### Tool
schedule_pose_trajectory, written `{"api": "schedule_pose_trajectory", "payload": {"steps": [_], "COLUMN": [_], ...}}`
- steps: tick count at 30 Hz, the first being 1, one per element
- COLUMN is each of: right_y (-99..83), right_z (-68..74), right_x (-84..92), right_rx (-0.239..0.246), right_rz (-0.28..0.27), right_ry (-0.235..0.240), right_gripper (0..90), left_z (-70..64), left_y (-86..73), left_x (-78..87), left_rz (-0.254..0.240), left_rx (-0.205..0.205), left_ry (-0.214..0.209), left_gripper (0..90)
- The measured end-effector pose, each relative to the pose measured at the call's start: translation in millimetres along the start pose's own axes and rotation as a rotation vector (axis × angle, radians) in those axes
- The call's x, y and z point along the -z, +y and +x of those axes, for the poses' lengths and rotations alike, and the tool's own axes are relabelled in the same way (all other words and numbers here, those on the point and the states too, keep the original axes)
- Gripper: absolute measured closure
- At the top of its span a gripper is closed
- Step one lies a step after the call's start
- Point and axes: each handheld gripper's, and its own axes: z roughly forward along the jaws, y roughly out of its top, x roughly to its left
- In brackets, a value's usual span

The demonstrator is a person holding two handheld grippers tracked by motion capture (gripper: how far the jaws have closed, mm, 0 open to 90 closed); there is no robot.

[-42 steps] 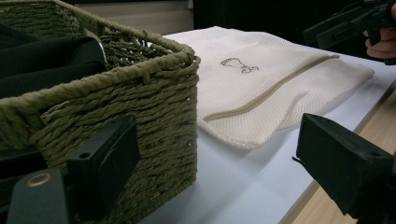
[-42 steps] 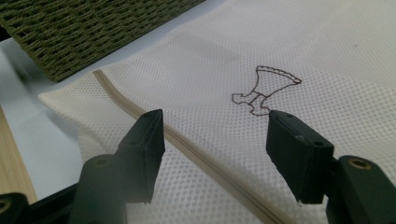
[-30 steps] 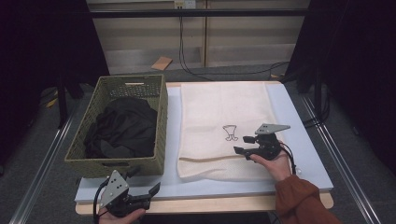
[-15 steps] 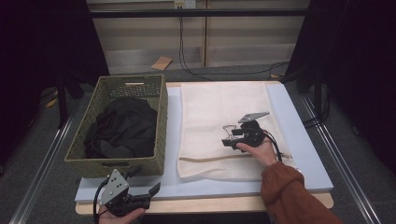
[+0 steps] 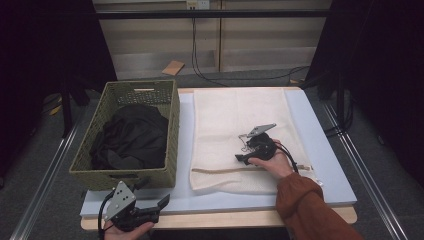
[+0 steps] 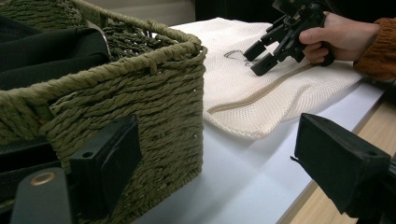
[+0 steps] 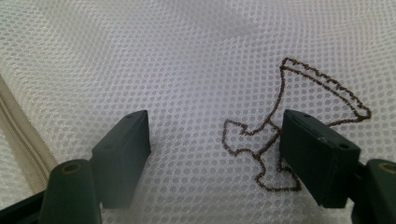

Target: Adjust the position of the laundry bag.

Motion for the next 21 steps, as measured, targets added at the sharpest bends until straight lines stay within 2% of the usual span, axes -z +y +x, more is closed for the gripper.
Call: {"api": "schedule_pose_trajectory", "payload": {"steps": [2,3,5,9,11,15,16,17,20,21], "right_y": [-0.7,-4.6,-6.5,-5.8,-4.6,-2.1,-2.2,-2.1,-1.9,-1.6], "right_z": [0.1,0.0,1.7,2.2,1.1,1.0,0.3,0.1,0.6,0.7], "right_x": [-0.1,-0.4,-0.2,0.5,0.8,2.2,2.5,2.6,2.8,2.5], "right_rx": [0.008,0.014,0.020,0.022,0.023,0.007,-0.005,-0.005,-0.010,-0.011], "right_rz": [-0.001,-0.033,-0.043,-0.030,-0.019,-0.003,-0.003,-0.003,-0.001,-0.003], "right_ry": [0.002,0.002,-0.010,-0.014,0.008,-0.019,-0.007,-0.020,-0.013,-0.022], "right_gripper": [23.9,23.8,23.7,23.8,24.9,34.5,35.9,36.8,37.9,41.1], "left_z": [-0.2,-0.3,-0.3,-0.9,-1.8,-2.7,-2.4,-2.6,-2.7,-2.9], "left_y": [0.2,0.3,0.3,0.6,0.7,0.7,0.9,0.9,1.0,1.0], "left_x": [0.2,0.3,0.2,1.2,2.3,2.8,3.1,3.2,3.5,3.0], "left_rz": [0.002,0.003,0.005,0.011,0.007,0.007,0.010,0.009,0.011,0.010], "left_rx": [-0.004,-0.006,-0.012,-0.025,-0.033,-0.032,-0.037,-0.036,-0.039,-0.033], "left_ry": [0.001,0.006,0.006,0.016,0.020,0.019,0.020,0.019,0.022,0.021], "left_gripper": [14.5,14.6,14.6,14.6,14.9,15.1,15.2,15.2,15.2,15.2]}}
